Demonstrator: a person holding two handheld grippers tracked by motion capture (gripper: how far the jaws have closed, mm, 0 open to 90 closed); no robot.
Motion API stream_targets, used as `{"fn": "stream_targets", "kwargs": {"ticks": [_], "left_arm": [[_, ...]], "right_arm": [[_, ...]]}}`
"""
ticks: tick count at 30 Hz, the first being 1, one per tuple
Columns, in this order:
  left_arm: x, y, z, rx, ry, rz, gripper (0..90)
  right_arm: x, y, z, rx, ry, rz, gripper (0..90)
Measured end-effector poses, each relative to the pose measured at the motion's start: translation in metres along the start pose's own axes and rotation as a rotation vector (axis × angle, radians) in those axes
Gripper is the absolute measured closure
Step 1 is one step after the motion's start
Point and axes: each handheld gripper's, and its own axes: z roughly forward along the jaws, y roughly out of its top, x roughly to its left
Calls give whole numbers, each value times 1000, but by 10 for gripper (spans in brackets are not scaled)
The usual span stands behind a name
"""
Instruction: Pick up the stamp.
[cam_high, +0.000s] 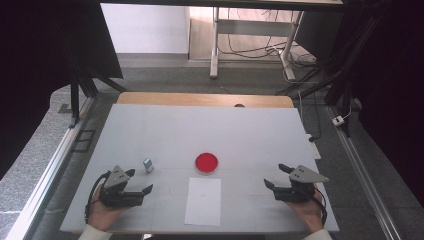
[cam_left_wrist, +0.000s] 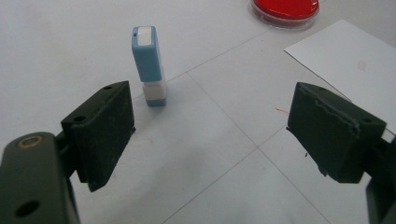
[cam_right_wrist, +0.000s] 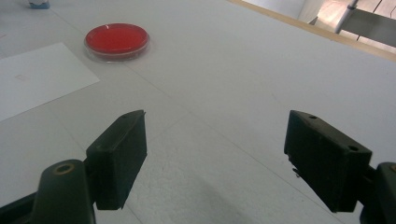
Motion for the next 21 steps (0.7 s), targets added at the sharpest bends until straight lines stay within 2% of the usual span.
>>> {"fn": "stream_targets", "kwargs": {"ticks": [4,13,21], "left_arm": [[-1,1,0,-1,7,-6,149],[-2,3,3,3,24,-1,150],[-4,7,-2,-3,39,1,156]], "right_arm": [[1,-1,1,4,8,-6,221],[0,-2,-3,12,-15,-2,229],[1,-2,-5,-1,2,5,238]]}}
